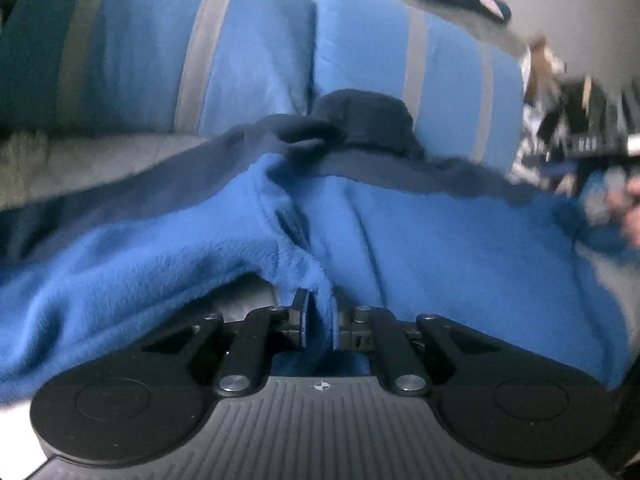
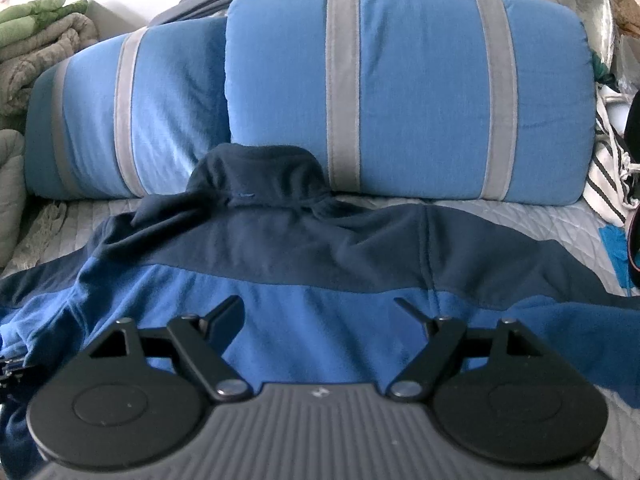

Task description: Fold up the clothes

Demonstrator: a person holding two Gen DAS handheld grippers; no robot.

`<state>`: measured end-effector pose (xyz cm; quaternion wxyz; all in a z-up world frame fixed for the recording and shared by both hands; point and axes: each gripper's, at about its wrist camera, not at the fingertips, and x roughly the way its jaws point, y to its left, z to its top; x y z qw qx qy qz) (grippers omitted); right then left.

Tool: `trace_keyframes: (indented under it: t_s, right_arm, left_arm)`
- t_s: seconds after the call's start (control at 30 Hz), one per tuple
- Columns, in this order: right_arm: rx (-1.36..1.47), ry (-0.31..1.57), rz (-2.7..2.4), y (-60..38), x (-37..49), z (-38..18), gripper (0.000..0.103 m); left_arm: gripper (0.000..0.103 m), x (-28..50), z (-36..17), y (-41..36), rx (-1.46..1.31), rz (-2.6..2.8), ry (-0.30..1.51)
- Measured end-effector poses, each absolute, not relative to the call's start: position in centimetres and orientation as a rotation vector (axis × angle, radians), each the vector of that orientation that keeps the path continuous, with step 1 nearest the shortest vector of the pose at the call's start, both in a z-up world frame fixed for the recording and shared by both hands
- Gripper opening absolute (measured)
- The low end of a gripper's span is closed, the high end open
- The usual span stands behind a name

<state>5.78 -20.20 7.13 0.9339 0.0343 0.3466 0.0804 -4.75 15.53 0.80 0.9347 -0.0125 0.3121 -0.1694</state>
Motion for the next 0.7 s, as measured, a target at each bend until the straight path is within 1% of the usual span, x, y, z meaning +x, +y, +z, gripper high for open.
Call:
trace_keyframes:
  t_s: [0.07,0.1,0.13,0.17,0.2,0.3,0.33,0.37,0.5,0.7]
  right_arm:
    - [0.063,0.708,0.165,-20.0,5.8,7.1,0.088]
    - [0.059,0.708,0.165,-20.0,5.8,7.0,0.088]
    - [0.056,0.708,0.165,-19.9,5.8,7.0,0.088]
    - [0.053,0.709,0.166,-19.8,5.9,7.0,0.088]
    - [0.050,0.711,0.165,-19.7,5.9,6.9,0.088]
    - [0.041,0.713,0.161,-19.5,5.8,6.8,0.088]
    - [0.039,0.714,0.160,-19.5,5.8,6.8,0.088]
    - [0.038,0.714,0.159,-19.4,5.8,6.8,0.088]
    - [0.040,0.715,0.158,-19.4,5.7,6.8,0.088]
    - [0.039,0.709,0.160,-19.7,5.5,6.9,0.089]
  left_arm:
    - [0.018,-4.7,0.6,14.9,-0.005,-0.333,0.649]
    - [0.019,-4.6,0.5,14.7,-0.011,-0.323,0.652]
    - [0.024,-4.5,0.4,14.5,-0.019,-0.315,0.656]
    - [0.032,-4.4,0.3,14.2,-0.032,-0.311,0.661]
    - [0.035,-4.3,0.3,14.0,-0.036,-0.312,0.662]
    - [0.053,-4.3,0.3,13.4,-0.050,-0.313,0.665]
    - [0.065,-4.3,0.2,13.2,-0.053,-0.316,0.666]
    - [0.074,-4.3,0.3,13.0,-0.048,-0.328,0.667]
    - [0.075,-4.9,0.9,13.2,-0.019,-0.322,0.674]
    - [0.075,-7.6,2.4,16.7,-0.056,-0.317,0.652]
